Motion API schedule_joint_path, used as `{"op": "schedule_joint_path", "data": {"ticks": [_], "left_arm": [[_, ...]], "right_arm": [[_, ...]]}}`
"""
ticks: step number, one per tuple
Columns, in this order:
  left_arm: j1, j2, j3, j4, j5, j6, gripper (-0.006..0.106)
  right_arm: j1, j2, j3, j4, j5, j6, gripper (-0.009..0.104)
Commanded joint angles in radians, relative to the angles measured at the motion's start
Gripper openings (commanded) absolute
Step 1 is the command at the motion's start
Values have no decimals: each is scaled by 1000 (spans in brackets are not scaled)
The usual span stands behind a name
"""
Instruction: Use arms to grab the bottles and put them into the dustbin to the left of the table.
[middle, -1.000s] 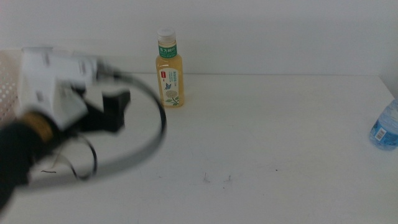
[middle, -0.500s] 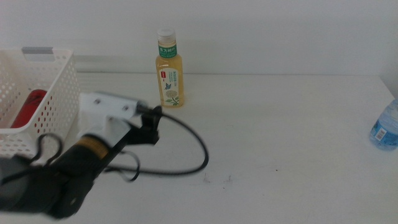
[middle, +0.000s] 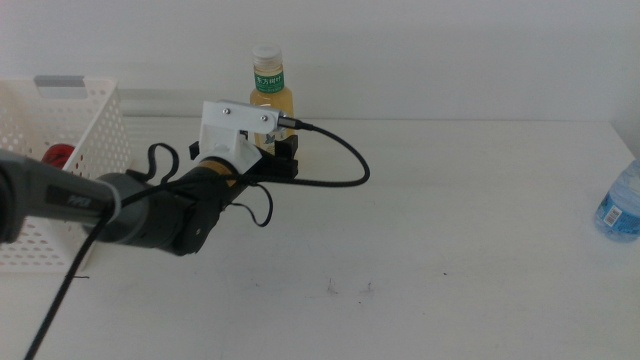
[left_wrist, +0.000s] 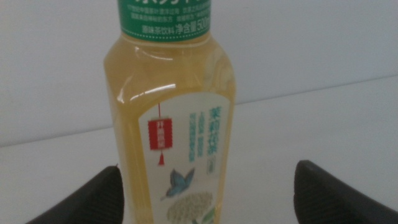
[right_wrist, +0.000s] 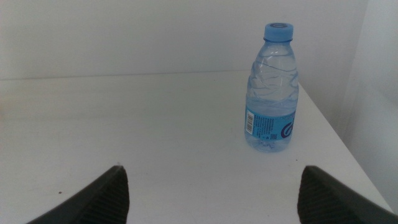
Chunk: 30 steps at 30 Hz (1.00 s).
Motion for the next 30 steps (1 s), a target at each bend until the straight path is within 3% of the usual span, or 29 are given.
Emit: {"op": "schedule_joint_path", "data": {"ticks": [1, 12, 30], "left_arm": [[-2, 29, -53, -21, 20, -7, 93], [-2, 133, -205, -28, 107, -2, 93], [21, 165, -229, -46, 53, -9, 93]], "right_arm": [[-6, -4, 4, -9, -8, -9, 86], [-6, -4, 4, -9, -8, -9, 86], [-6, -4, 4, -9, -8, -9, 86]]}}
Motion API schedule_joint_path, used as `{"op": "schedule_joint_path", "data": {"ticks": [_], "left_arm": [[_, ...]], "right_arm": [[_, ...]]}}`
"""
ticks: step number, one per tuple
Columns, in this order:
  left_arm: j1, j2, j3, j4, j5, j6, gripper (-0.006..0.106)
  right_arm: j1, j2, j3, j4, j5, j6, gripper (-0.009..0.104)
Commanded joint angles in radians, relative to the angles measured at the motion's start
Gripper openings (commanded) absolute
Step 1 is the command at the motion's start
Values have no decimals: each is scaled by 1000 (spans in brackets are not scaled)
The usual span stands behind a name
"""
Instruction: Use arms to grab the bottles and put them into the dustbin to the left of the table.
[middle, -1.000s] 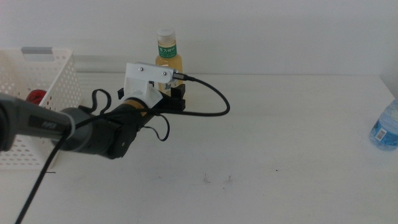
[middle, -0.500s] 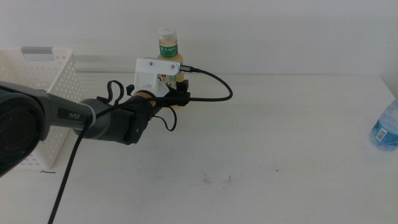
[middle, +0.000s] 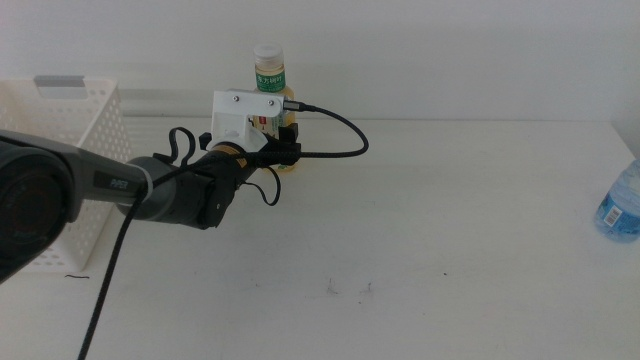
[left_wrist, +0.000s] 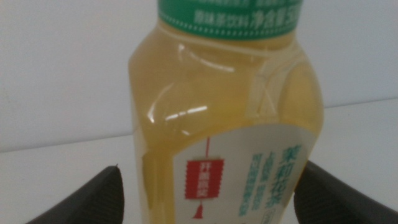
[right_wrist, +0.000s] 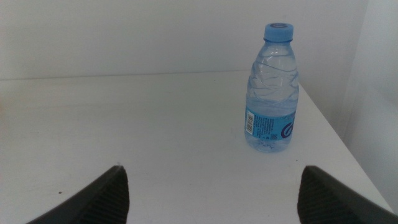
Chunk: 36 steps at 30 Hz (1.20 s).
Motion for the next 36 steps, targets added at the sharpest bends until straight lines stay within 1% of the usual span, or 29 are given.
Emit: {"op": "schedule_joint_path", "data": {"ticks": [1, 18, 20, 21, 23, 26, 29, 31, 32, 36], "left_arm": [[3, 17, -11, -6, -44, -9, 93], [9, 210, -213, -3, -58, 12, 93], [9, 212, -213, -3, -62, 35, 89], [9, 212, -213, -3, -62, 57, 85], [9, 200, -213, -3, -52, 76, 72], [9, 149, -193, 39, -10, 82, 45], [9, 54, -137, 41, 37, 82, 17], [9, -23, -81, 41, 83, 79, 2], [9, -56, -48, 41, 99, 79, -2], [9, -226, 112, 41, 110, 79, -2]], "right_arm": [[-6, -4, 4, -9, -8, -9, 86], [-6, -4, 4, -9, -8, -9, 86], [-6, -4, 4, -9, -8, -9, 86], [-6, -4, 4, -9, -8, -9, 86], [-6, -4, 4, -9, -8, -9, 86], [-6, -4, 4, -9, -8, -9, 86], [-6, -4, 4, -9, -8, -9, 86], [-6, -4, 4, -9, -8, -9, 86], [-6, -4, 4, -9, -8, -9, 86], [-6, -4, 4, -9, -8, -9, 86]]}}
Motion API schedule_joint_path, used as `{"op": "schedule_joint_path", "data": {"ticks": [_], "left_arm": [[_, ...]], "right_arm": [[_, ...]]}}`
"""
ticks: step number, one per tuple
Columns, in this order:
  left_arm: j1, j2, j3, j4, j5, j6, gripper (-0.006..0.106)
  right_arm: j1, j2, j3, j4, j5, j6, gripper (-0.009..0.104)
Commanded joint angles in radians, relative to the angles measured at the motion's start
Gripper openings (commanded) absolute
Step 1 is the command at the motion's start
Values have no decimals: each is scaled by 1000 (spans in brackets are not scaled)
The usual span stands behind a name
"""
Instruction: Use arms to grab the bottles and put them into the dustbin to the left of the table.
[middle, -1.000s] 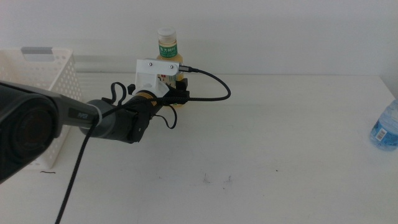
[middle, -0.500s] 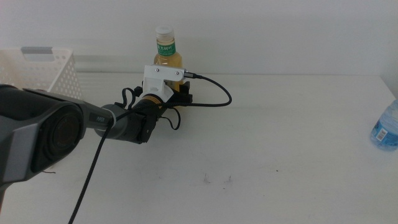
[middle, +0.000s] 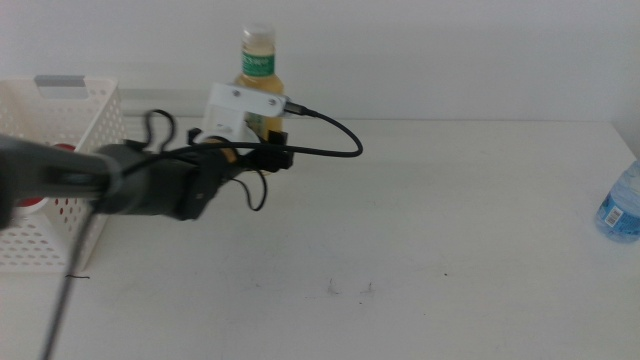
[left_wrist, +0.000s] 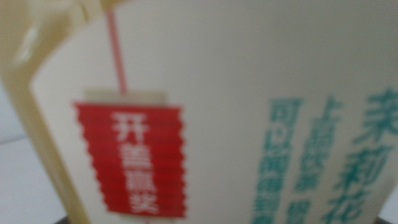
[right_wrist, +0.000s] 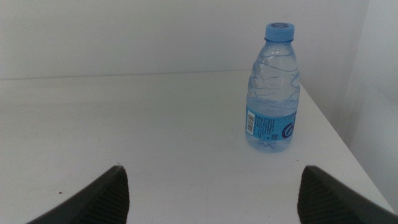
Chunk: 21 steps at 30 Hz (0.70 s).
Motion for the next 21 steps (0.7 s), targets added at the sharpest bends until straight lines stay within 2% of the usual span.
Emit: {"op": "schedule_joint_path", "data": {"ticks": [1, 5, 7, 10, 14, 16, 19, 21], "left_arm": [[1, -128, 83, -2, -69, 0, -2], [-1, -334, 193, -2, 136, -9, -2], [-1, -435, 198, -4, 338, -51, -2], [1, -549, 162, -6, 620, -86, -2], [27, -615, 26, -22, 1040, 3, -2], [93, -612, -72, -90, 1219, 110, -2], [272, -585, -247, -194, 1440, 303, -2], [395, -553, -353, -238, 1517, 351, -2]], "right_arm": [[-6, -4, 4, -9, -8, -9, 86], [-6, -4, 4, -9, -8, -9, 86], [-6, -4, 4, -9, -8, -9, 86], [-6, -4, 4, -9, -8, -9, 86], [-6, -4, 4, -9, -8, -9, 86], [-6, -4, 4, -9, -8, -9, 86], [-6, -4, 4, -9, -8, -9, 86], [-6, -4, 4, -9, -8, -9, 86]]}}
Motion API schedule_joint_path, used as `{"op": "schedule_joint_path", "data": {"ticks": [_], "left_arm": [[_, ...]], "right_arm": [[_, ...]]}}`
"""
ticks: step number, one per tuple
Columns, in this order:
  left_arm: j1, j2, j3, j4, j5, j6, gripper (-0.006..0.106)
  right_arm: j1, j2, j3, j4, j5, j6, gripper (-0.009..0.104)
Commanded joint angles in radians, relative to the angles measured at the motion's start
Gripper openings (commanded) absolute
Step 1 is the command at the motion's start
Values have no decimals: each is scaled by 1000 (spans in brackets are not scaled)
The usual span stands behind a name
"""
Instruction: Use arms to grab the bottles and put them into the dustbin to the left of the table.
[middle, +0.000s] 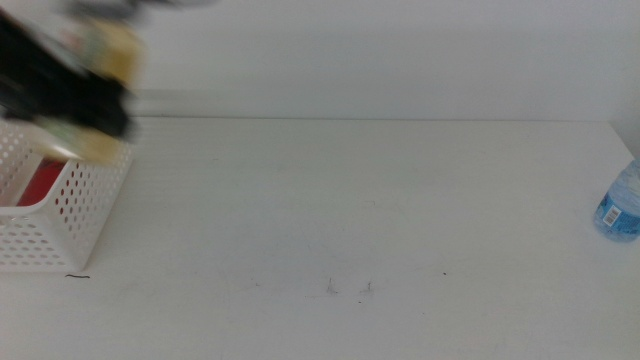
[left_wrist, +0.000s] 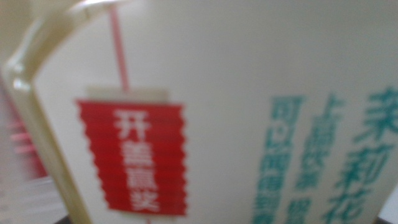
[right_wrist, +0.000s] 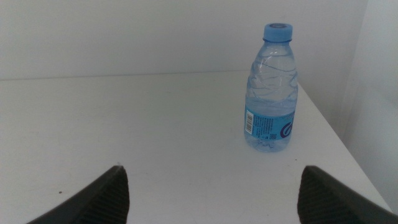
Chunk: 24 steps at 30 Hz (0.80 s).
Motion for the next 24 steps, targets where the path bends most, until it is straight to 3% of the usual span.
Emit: {"op": "schedule_joint_path", "data": {"ticks": [1, 5, 9, 24], "left_arm": [[124, 24, -148, -58, 63, 76, -2], [279, 146, -332, -78, 163, 130, -2], [345, 239, -372, -81, 163, 130, -2], [364, 483, -364, -96, 163, 186, -2]], "right_arm": [[-6, -4, 4, -9, -8, -9, 86], [-6, -4, 4, -9, -8, -9, 86], [-6, -4, 4, -9, -8, -9, 86], [-6, -4, 4, -9, -8, -9, 86]]}}
